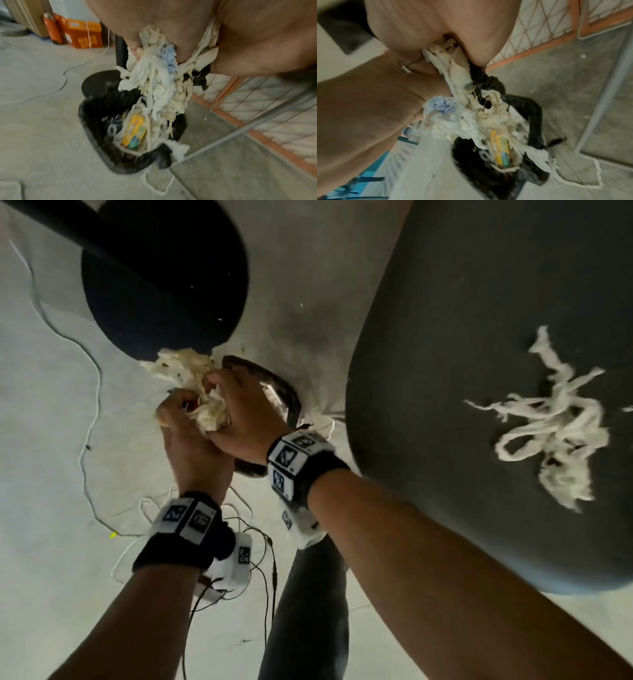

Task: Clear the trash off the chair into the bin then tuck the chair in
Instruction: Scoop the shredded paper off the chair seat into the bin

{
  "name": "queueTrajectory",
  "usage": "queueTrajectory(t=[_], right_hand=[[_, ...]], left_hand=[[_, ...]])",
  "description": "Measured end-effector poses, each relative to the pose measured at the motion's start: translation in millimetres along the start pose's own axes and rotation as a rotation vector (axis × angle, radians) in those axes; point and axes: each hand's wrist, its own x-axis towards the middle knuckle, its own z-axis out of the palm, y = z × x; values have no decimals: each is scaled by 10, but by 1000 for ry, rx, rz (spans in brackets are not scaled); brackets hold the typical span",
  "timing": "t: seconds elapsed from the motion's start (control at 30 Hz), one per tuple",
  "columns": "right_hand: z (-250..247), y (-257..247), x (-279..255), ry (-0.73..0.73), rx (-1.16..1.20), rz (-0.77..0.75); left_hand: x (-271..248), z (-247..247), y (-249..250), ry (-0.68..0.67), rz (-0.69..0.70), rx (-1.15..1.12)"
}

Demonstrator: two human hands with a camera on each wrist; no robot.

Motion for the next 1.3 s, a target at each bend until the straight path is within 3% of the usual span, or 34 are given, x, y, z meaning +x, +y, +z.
queueTrajectory(t=[0.1, 0.27, 0.47, 0.63, 0.8, 0.93, 1.07, 1.2, 1.3], right_hand=[[345, 647, 347, -42, -87, 158], [742, 1312, 781, -151, -177, 445], [795, 1425, 1027, -161, -158, 464], [596, 1137, 856, -159, -143, 510], [278, 716, 377, -156, -48, 400], [-58, 302, -228, -152, 84, 343], [-550, -181, -898, -94, 260, 344], [-1286, -465, -1490, 184, 366, 308], [-1889, -378, -1801, 522, 212, 315]], left_hand=[[175, 491, -525, -147, -1, 143], [525, 1106, -1181, -584, 34, 516], [747, 1194, -1191, -646, -33, 686], [663, 852, -992, -701, -75, 363], [458, 341, -670, -698, -136, 270], [186, -84, -224, -519, -103, 248], [-177, -396, 503, -336, 27, 43], [-480, -318, 1426, -474, 171, -140], [-590, 27, 2063, -656, 417, -100]])
